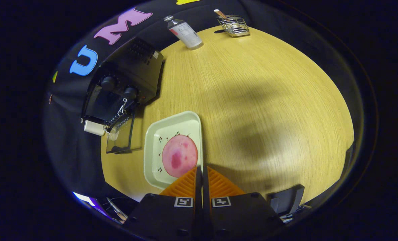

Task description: Open the toaster oven, put the food inside, and close the toaster oven door.

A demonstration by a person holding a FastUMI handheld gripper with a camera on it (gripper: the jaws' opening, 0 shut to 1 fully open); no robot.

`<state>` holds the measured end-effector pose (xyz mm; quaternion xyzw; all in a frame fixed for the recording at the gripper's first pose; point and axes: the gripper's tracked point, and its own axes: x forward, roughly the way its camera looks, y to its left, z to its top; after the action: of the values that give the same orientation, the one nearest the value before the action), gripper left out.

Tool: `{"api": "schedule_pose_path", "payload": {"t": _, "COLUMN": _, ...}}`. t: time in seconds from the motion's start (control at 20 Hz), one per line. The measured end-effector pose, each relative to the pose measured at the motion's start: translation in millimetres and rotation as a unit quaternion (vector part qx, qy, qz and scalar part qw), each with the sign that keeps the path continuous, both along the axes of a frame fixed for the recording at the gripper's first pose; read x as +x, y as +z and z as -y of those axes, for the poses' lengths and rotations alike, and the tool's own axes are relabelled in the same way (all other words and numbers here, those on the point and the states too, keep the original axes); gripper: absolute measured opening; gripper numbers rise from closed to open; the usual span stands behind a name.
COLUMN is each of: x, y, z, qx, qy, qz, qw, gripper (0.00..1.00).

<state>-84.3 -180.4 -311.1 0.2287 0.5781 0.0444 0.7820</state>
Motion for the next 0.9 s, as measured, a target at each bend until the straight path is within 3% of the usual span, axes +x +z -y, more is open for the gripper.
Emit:
{"api": "schedule_pose_path", "payload": {"t": 0.45, "x": 4.9, "y": 50.2, "z": 23.1, "qx": 0.006, "qy": -0.078, "qz": 0.017, "qw": 0.997, "gripper": 0.06}}
{"api": "schedule_pose_path", "payload": {"t": 0.9, "x": -26.3, "y": 107.1, "z": -21.9, "qx": 0.011, "qy": -0.157, "qz": 0.058, "qw": 0.986, "gripper": 0.06}}
